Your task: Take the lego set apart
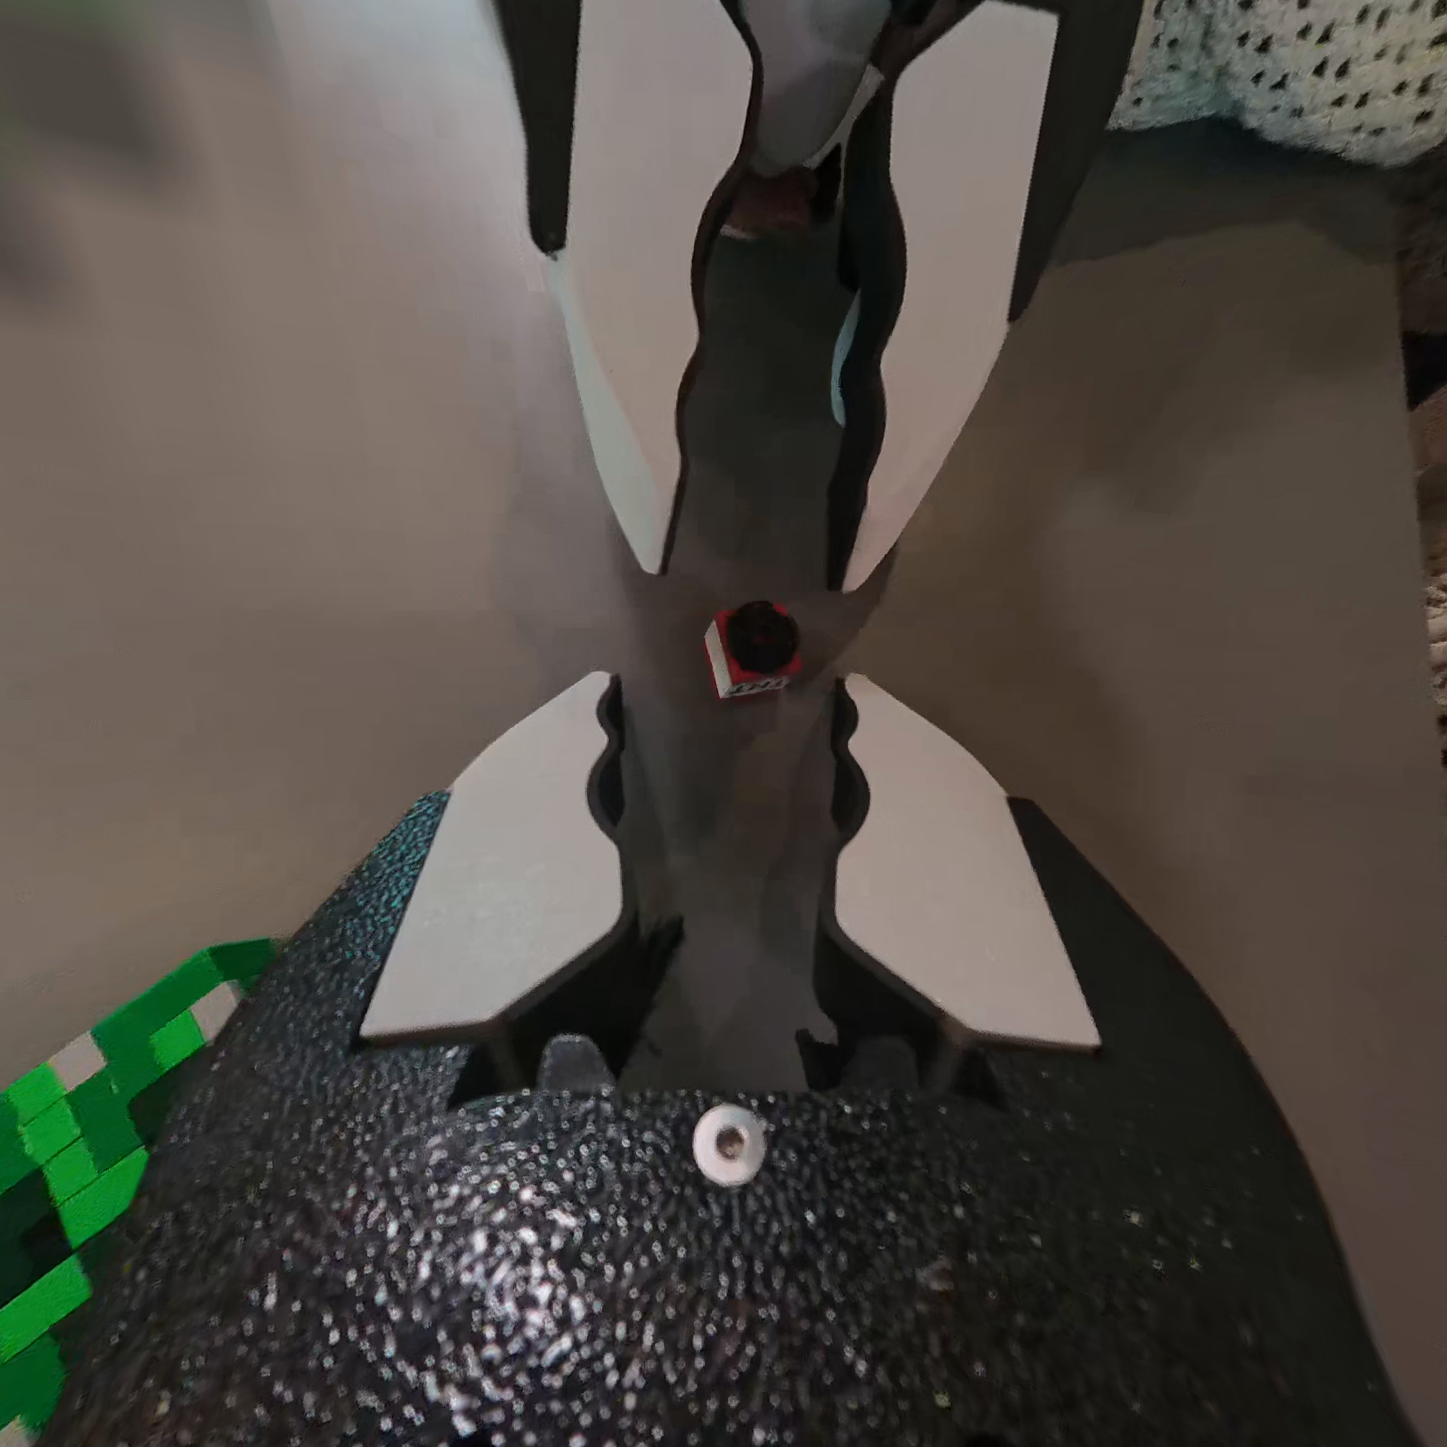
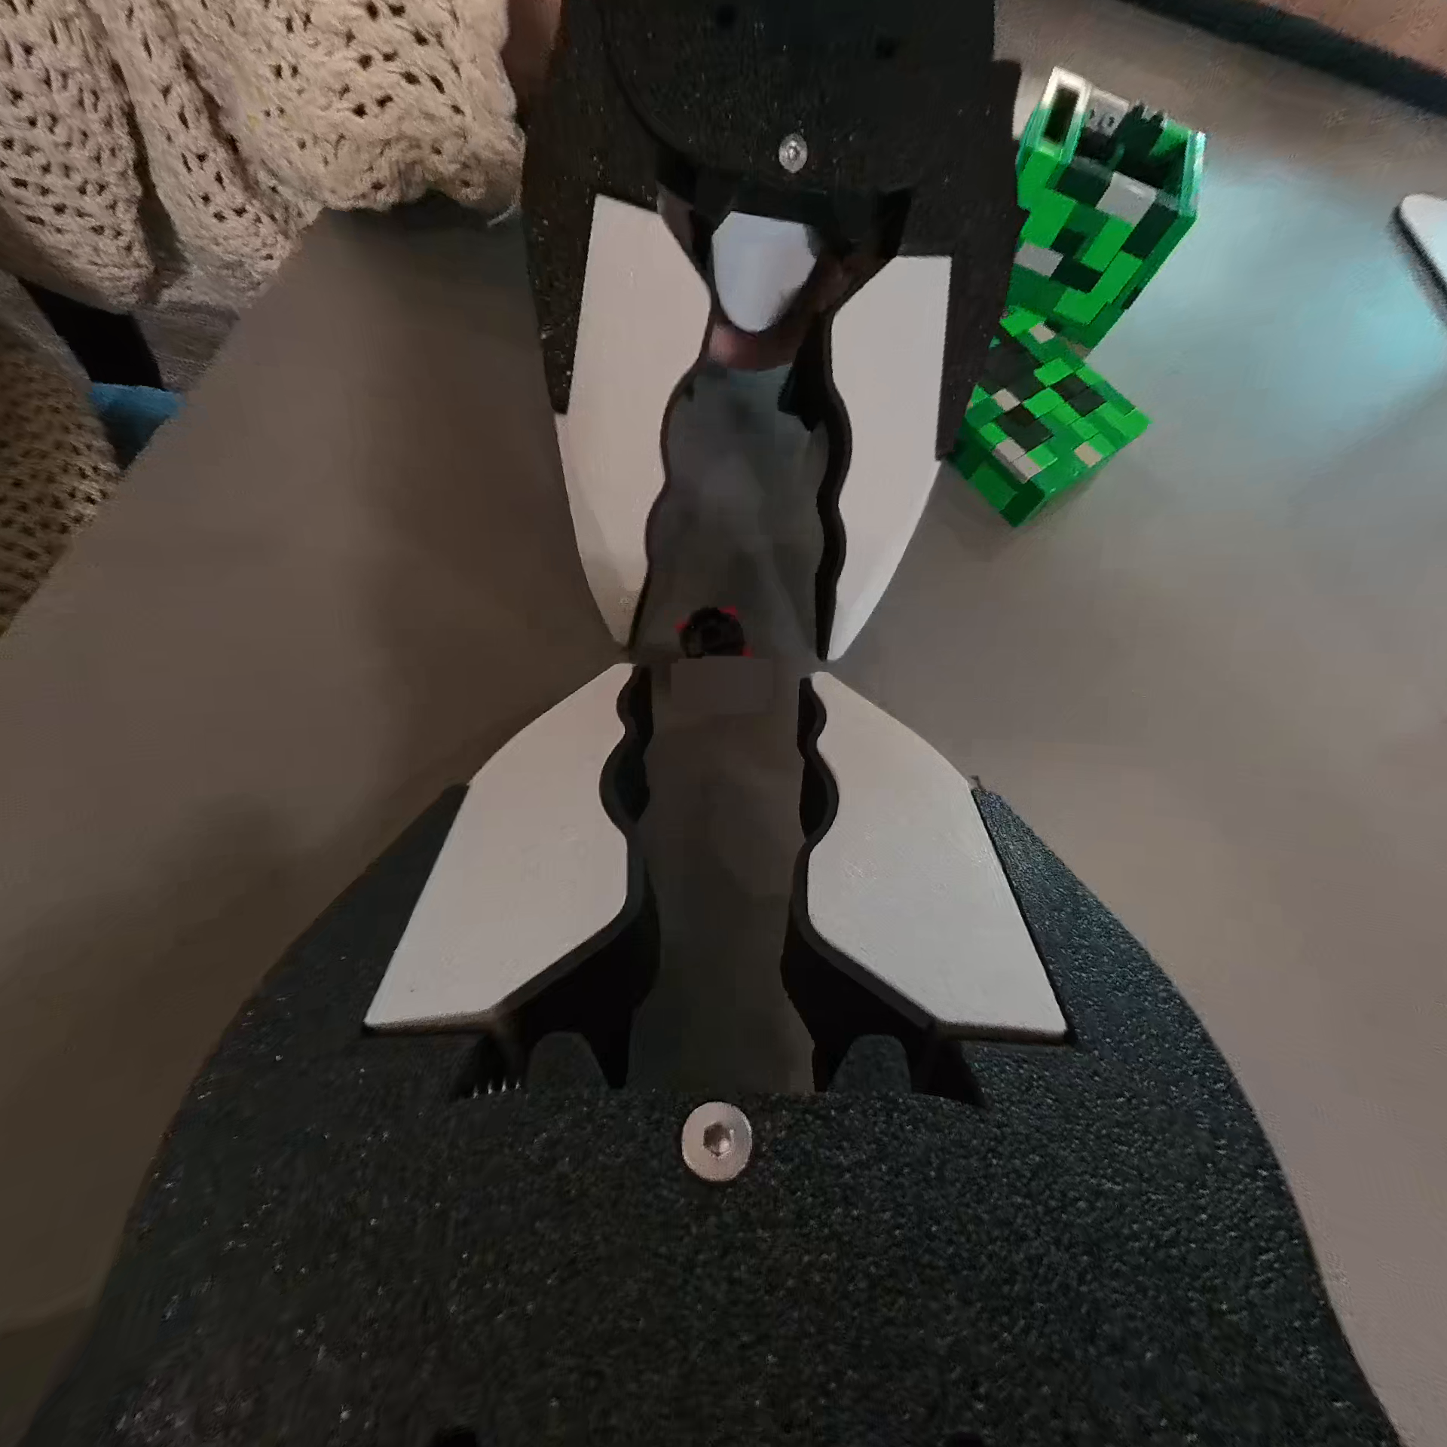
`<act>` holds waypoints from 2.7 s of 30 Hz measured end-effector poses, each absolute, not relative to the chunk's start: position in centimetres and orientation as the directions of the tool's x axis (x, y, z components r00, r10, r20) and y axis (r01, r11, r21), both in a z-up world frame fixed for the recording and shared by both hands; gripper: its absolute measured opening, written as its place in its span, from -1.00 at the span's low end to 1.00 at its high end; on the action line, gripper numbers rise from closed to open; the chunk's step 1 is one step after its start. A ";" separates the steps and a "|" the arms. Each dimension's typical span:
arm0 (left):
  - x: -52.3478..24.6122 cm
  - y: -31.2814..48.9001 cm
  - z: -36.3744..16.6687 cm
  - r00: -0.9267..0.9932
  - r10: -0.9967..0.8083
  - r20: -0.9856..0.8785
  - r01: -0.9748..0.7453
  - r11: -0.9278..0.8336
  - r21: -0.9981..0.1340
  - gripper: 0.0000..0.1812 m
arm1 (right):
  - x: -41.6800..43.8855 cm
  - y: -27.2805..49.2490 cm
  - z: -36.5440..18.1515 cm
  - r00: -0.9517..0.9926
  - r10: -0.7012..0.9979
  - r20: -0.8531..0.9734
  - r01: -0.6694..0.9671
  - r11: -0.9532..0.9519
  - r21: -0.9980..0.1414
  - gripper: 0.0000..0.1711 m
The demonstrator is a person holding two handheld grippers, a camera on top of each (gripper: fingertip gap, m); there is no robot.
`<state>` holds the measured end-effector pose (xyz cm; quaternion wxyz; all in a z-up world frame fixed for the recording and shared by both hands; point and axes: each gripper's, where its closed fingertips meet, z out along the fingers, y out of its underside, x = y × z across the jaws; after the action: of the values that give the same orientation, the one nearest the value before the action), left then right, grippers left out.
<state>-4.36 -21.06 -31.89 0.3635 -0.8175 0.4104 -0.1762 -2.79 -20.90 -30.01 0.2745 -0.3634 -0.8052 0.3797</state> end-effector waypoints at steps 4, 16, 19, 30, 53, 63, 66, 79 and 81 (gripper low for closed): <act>-4.0 -21.1 -31.9 0.607 -0.794 0.026 -0.510 -0.415 -0.754 -0.55 | -2.8 -20.9 -30.6 -0.591 0.795 0.139 0.420 0.450 -0.788 -0.61; -3.9 -20.4 -31.4 0.609 -0.762 -0.218 -0.598 -0.260 -0.758 -0.74 | -2.9 -20.7 -31.0 -0.581 0.806 0.114 0.453 0.436 -0.777 -0.65; -4.0 -20.4 -31.5 0.616 -0.766 -0.186 -0.584 -0.285 -0.760 -0.66 | -3.0 -20.6 -31.0 -0.571 0.815 0.101 0.467 0.423 -0.776 -0.66; -3.9 -21.0 -31.7 0.595 -0.802 0.055 -0.491 -0.417 -0.765 -0.67 | -3.4 -20.4 -30.9 -0.491 0.866 -0.094 0.573 0.240 -0.783 -0.68; -3.5 -21.0 -30.9 0.585 -0.811 -0.022 -0.501 -0.339 -0.796 -0.83 | -3.2 -21.5 -30.9 -0.550 0.833 -0.061 0.542 0.301 -0.785 -0.81; -3.3 -21.1 -30.7 0.577 -0.816 -0.011 -0.489 -0.336 -0.805 -0.82 | -3.2 -21.7 -30.3 -0.561 0.824 -0.075 0.516 0.278 -0.810 -0.81; -3.3 -21.2 -30.5 0.574 -0.819 -0.001 -0.481 -0.335 -0.810 -0.82 | -3.3 -21.9 -30.2 -0.565 0.822 -0.069 0.506 0.279 -0.816 -0.81; -2.9 -21.5 -29.0 0.558 -0.830 0.011 -0.409 -0.286 -0.867 -0.82 | -3.3 -22.4 -28.2 -0.592 0.805 -0.034 0.412 0.267 -0.871 -0.80; -2.6 -21.7 -28.9 0.545 -0.838 -0.002 -0.418 -0.270 -0.867 -0.82 | -3.0 -22.6 -28.1 -0.617 0.787 -0.021 0.397 0.288 -0.871 -0.80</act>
<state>-2.63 -21.73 -28.94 0.4410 -0.7604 0.4129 -0.2383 -2.98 -22.58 -28.09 0.2130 -0.3825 -0.7738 0.4578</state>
